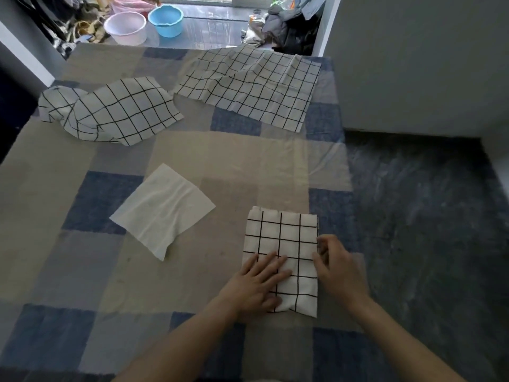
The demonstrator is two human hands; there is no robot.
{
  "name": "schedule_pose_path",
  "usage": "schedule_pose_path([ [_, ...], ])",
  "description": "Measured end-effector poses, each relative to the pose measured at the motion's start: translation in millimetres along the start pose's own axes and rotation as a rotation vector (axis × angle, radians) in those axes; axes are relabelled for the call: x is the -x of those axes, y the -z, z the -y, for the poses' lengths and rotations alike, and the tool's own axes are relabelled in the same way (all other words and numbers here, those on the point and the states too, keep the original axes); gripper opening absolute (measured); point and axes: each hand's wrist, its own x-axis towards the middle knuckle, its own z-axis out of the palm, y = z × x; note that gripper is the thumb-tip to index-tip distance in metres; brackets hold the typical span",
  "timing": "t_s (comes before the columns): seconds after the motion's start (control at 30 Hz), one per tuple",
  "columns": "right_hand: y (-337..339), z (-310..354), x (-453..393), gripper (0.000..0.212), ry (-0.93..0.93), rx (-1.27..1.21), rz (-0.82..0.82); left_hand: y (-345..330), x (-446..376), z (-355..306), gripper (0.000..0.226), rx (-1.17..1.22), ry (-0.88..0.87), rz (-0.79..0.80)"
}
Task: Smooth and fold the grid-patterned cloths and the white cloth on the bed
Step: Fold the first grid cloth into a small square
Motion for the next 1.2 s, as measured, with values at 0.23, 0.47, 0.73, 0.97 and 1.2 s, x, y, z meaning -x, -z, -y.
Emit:
schedule_pose_path([
  [0.23,-1,1,61,0.031,-0.371,-0.27,0.115,4,-1,0,0.065,0.116,-0.023,0.055],
  [0.47,-14,6,100,0.049,-0.423,-0.396,0.155,13,-3,-2,0.078,0.123,-0.012,0.119],
  [0.73,-30,9,108,0.064,-0.456,-0.492,-0.012,9,-1,-3,0.079,0.11,-0.019,0.091],
  [0.97,-33,10,107,0.061,-0.503,-0.707,-0.084,9,-1,-4,0.081,0.098,-0.016,0.107],
  [1.2,-27,10,103,0.061,-0.45,-0.686,-0.083,13,-2,-4,0.082,0.087,-0.023,0.121],
])
